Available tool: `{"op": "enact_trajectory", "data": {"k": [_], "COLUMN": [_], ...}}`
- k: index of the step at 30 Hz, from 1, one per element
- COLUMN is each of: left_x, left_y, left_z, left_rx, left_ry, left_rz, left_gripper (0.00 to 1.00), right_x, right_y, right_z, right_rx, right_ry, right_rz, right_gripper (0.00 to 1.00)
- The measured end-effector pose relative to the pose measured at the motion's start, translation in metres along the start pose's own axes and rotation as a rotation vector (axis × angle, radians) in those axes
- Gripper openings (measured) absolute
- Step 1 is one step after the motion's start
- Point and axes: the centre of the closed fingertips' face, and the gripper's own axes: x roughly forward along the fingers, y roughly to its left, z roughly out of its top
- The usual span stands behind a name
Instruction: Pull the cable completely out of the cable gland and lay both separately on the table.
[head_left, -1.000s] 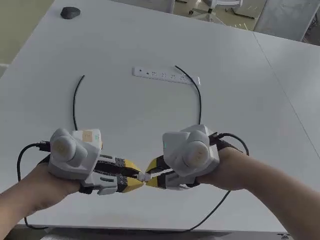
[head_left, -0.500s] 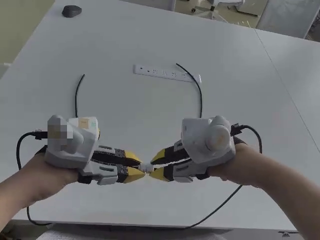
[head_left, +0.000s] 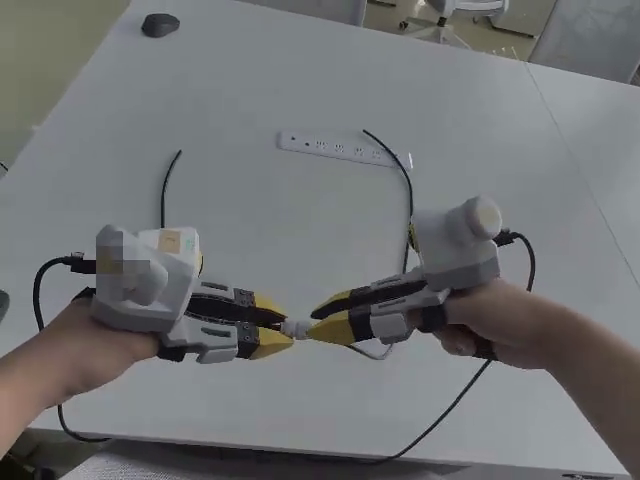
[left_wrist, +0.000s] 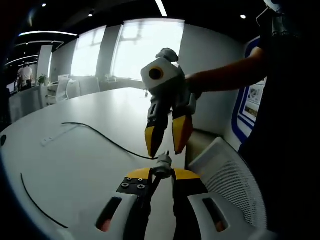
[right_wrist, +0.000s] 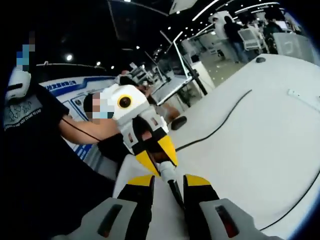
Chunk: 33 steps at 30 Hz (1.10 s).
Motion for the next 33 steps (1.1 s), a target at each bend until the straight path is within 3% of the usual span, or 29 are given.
{"op": "enact_trajectory", "data": {"k": [8, 20, 33], "left_x": [0.002, 0.005, 0.009], "left_y": [-0.002, -0.002, -0.004], "left_z": [0.008, 0.008, 0.007], "left_rx": [0.029, 0.027, 0.008], "left_ry": [0.006, 0.022, 0.017], "left_rz": [0.004, 0.026, 0.021], "left_gripper": [0.15, 0.15, 0.15], "right_x": [-0.005, 0.001, -0.002], "right_y": [0.001, 0.009, 0.008], "right_z": [0.005, -0.006, -0.007], "right_rx": [0.123, 0.128, 0.135], "right_ry": [-0.066, -0.028, -0.035], "right_rz": [0.113, 0.155, 0.179], "right_gripper": [0.14, 0.09, 0.09]}}
